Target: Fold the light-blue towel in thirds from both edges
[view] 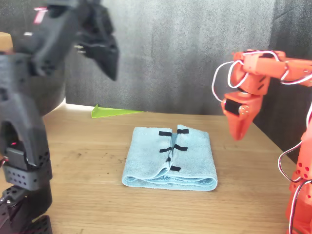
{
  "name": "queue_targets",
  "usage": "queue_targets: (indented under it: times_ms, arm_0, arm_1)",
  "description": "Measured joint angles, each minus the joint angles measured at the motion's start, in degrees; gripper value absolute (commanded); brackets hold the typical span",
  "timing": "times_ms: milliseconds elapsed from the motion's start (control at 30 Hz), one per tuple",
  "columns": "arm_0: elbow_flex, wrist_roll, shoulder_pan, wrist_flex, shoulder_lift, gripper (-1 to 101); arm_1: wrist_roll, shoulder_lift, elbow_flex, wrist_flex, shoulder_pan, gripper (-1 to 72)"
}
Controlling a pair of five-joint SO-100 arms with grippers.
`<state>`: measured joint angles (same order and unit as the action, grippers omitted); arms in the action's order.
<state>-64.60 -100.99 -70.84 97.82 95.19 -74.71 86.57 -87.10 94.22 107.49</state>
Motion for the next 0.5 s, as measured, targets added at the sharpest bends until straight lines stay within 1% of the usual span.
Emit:
queue_targets:
  times_ms: [133, 233, 367, 500]
  arm_0:
    - [-30.67, 2.37, -10.02, -17.40, 16.61, 0]
    - [-48.78, 4.04, -16.44, -26.28, 26.19, 0]
    - [-66.36, 7.73, -19.95, -31.55, 39.11, 0]
    - [-80.33, 10.90, -20.48, -32.70, 54.67, 1]
  arm_1:
    - [0.70, 13.01, -11.95, -7.29, -5.19, 0.0]
    - [2.20, 21.88, -22.32, -12.57, -9.49, -0.1]
    - [3.08, 35.42, -37.53, -19.86, -12.92, -0.1]
    - [2.37, 50.98, -50.27, -24.79, -16.26, -0.1]
